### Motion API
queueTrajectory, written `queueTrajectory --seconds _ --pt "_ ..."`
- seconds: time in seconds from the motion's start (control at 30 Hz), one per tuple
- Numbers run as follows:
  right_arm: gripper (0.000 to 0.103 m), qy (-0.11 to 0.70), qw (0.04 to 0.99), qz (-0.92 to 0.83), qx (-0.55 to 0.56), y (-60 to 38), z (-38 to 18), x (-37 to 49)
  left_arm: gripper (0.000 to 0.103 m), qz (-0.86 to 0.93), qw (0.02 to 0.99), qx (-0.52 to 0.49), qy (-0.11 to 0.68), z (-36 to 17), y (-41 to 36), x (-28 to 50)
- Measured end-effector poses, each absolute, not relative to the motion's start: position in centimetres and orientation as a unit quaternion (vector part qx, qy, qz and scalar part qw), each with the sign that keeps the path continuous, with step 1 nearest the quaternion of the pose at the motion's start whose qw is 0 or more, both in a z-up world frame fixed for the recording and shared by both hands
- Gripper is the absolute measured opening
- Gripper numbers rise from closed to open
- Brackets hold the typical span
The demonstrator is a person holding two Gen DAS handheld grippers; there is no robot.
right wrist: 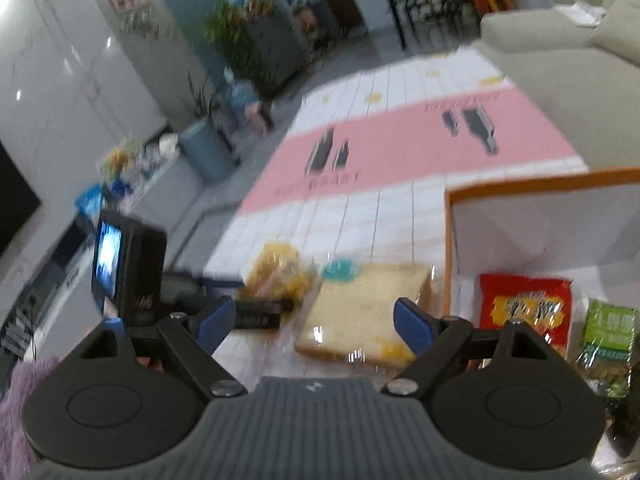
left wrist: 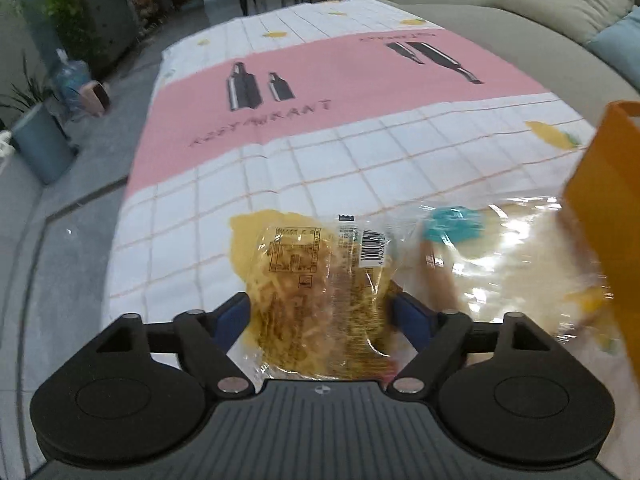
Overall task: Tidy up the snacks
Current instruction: 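Grasp the bagged bread slices with the right gripper while left holds waffle pack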
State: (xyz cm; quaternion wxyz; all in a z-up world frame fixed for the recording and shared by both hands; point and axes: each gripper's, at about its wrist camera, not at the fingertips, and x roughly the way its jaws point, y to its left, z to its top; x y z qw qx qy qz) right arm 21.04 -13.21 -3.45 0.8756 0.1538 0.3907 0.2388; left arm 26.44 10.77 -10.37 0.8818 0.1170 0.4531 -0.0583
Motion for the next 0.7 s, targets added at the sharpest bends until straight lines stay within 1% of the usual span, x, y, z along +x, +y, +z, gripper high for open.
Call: queueTrajectory --seconds 0.03,0.07,0.13,0.2,0.23,0.33,0.5,0.6,0.7 --pt "0.085 0.394 0.873 0.241 0.155 -13.1 -3.7 21.2 0.101 -0.06 0.882 0.119 0.453 -10.6 10.8 26.7" --pt "0.085 0.388 0.876 0.243 0.154 -13.0 -3.6 21.1 0.103 -0.06 0.881 0.12 0.454 -10.8 10.9 26.7" --pt "0.085 0.394 0.869 0.254 0.155 -12.6 -3.8 21.5 0.103 -0.061 0.879 0.112 0.459 -11.4 11.0 27.0" --pt "0.085 0.392 0.871 0.252 0.154 -12.4 -3.9 21.7 0.103 -0.064 0.88 0.076 0.464 -11.8 11.7 27.4" --pt "0.085 0.392 0.871 0.252 0.153 -12.3 -3.9 21.8 0.102 -0.064 0.88 0.05 0.468 -11.9 12.2 27.7" --pt "0.085 0.39 0.872 0.254 0.153 -12.4 -4.0 21.5 0.093 -0.058 0.885 0.015 0.462 -11.4 13.0 27.5" --pt "0.084 0.385 0.876 0.246 0.155 -12.8 -3.6 21.1 0.091 -0.05 0.885 -0.01 0.463 -10.6 13.4 26.6" --pt "0.084 0.374 0.882 0.241 0.157 -13.1 -2.9 21.0 0.09 -0.051 0.893 -0.012 0.446 -9.6 13.8 25.9" --pt "0.084 0.361 0.886 0.243 0.158 -13.3 -2.1 20.6 0.09 -0.059 0.901 -0.037 0.428 -8.2 14.6 25.2"
